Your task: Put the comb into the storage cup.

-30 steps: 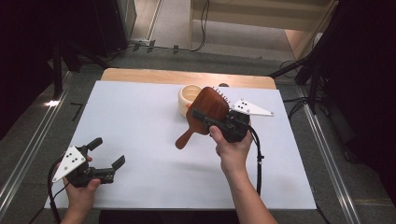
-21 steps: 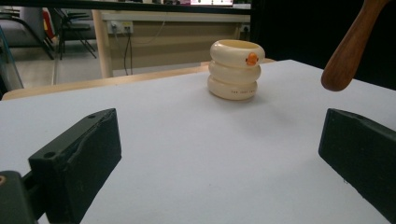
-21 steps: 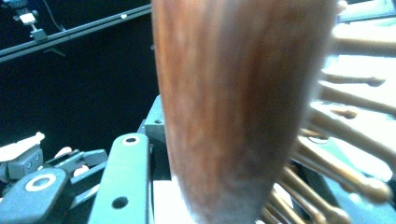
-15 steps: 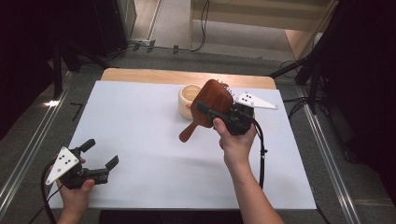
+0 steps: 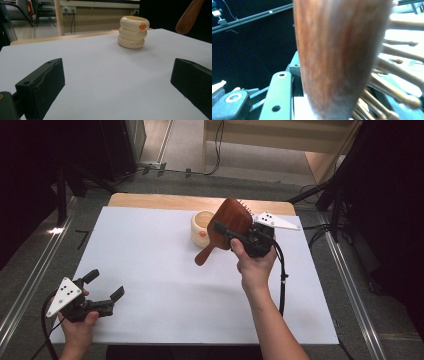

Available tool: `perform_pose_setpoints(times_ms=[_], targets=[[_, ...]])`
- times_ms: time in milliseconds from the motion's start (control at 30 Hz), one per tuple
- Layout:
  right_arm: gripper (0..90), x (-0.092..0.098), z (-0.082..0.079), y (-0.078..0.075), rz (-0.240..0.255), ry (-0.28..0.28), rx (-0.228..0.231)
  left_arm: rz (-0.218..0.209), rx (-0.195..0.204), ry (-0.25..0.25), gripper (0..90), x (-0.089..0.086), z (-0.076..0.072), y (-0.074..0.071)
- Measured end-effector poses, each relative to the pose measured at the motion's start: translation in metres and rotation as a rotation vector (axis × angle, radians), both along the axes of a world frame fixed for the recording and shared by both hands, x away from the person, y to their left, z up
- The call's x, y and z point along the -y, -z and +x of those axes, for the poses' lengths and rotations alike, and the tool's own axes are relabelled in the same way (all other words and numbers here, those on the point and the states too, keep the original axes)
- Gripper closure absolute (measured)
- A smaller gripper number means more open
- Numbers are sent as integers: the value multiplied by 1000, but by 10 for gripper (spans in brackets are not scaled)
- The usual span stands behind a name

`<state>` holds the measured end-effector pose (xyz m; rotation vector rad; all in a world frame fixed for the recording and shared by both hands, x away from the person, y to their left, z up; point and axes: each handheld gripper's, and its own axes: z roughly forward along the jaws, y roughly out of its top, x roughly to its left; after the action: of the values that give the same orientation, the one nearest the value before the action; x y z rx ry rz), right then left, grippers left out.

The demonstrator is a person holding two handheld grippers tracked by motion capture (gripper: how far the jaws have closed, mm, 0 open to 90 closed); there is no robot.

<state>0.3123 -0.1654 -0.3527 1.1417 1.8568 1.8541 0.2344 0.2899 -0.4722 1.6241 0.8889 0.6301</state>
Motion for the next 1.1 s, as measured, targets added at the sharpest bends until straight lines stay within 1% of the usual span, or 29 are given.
perform_pose_setpoints(times_ms=[433,600,667,700,733,1100], targets=[[541,3,16,-11,-15,36,4,5,-7,-4,0,-2,2,3],[541,3,22,-16,-12,44,10,9,-6,-4,0,-2,2,3],[540,2,24,-18,-20,46,15,7,-6,-5,0,-2,2,4],[541,1,27,-20,-38,52,15,7,-6,-3,0,-2,2,4],[540,1,28,-21,-42,54,17,7,-6,-4,0,-2,2,4],[540,-2,42,-29,-46,63,20,4,-10,-4,0,-2,2,5]])
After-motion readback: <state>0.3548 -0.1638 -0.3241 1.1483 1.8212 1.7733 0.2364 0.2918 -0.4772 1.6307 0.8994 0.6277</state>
